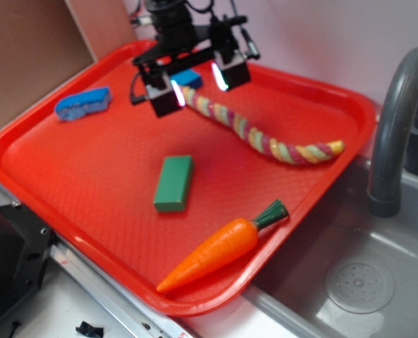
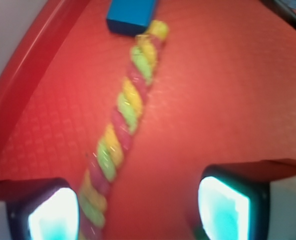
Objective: Grab the multicolored rope.
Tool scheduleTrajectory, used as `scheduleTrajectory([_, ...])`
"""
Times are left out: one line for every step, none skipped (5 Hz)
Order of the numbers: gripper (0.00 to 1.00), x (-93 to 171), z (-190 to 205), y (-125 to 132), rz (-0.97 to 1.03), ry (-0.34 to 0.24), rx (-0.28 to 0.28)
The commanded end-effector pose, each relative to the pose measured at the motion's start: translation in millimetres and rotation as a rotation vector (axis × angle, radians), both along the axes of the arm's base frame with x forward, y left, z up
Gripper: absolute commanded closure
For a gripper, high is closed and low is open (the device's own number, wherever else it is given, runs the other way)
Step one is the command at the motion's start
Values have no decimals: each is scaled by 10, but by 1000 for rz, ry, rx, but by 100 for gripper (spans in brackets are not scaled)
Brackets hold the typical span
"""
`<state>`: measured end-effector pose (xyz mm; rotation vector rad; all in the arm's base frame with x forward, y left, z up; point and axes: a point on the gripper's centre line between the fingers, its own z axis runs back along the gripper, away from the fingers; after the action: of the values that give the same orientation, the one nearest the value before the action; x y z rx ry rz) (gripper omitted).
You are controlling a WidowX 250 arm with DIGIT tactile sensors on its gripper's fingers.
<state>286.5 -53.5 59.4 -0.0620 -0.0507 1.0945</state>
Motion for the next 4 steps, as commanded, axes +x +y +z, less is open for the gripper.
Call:
scheduleTrajectory([0,250,-131,-24,-22,-28,-7])
scheduleTrajectory([0,271,-208,-71,-43,-17,-17])
scheduleTrajectory([100,265,-202,-80,-42,-25,-19])
scheduleTrajectory([100,246,-226,-101,-30,-24,-5])
